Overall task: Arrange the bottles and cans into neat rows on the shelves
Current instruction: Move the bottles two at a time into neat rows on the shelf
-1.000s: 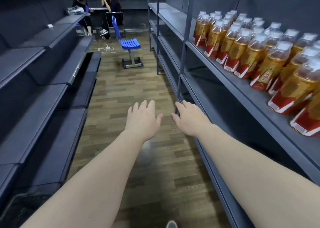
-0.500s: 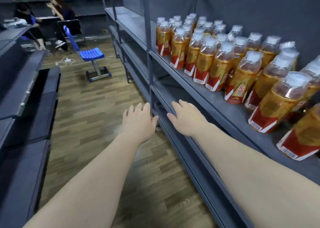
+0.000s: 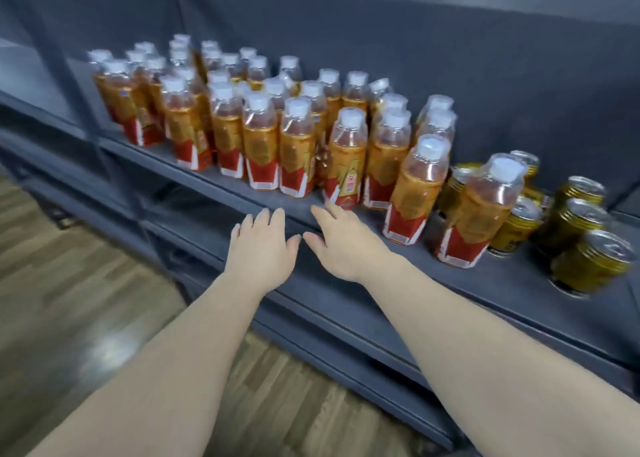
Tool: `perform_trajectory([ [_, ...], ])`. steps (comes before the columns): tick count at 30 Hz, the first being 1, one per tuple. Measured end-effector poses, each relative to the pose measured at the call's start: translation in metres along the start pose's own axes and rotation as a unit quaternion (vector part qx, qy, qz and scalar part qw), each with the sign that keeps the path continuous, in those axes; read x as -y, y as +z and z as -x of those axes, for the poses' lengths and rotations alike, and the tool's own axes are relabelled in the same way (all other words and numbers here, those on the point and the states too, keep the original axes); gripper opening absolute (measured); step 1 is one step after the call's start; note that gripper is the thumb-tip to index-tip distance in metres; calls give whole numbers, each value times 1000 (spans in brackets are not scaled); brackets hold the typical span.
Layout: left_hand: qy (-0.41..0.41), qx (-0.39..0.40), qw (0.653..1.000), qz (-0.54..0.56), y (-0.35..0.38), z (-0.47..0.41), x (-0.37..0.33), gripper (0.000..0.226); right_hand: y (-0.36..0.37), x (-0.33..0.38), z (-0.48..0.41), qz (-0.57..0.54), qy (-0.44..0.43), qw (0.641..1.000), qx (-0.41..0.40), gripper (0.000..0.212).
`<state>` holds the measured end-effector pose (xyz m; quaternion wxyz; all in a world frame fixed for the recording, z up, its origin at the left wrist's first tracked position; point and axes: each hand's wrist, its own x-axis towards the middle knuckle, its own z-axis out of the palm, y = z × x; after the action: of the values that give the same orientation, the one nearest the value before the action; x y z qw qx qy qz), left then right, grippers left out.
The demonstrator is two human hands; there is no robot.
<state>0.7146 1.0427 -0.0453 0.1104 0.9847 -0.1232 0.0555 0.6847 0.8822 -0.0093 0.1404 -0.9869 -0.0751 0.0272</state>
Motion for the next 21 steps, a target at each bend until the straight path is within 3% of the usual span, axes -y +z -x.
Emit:
perform_trajectory([
  [12,218,17,973,72,6,-22,-82,58,-23,-30,75,-18,170,981,-89,58],
  [17,268,-2,957,109,2,-23,-112,43,-35,-46,105,-13,224,969,-106,57],
  [21,248,9,959,139,-2,-27,-130,58,-42,-63,117,-2,267,956,-121,52],
])
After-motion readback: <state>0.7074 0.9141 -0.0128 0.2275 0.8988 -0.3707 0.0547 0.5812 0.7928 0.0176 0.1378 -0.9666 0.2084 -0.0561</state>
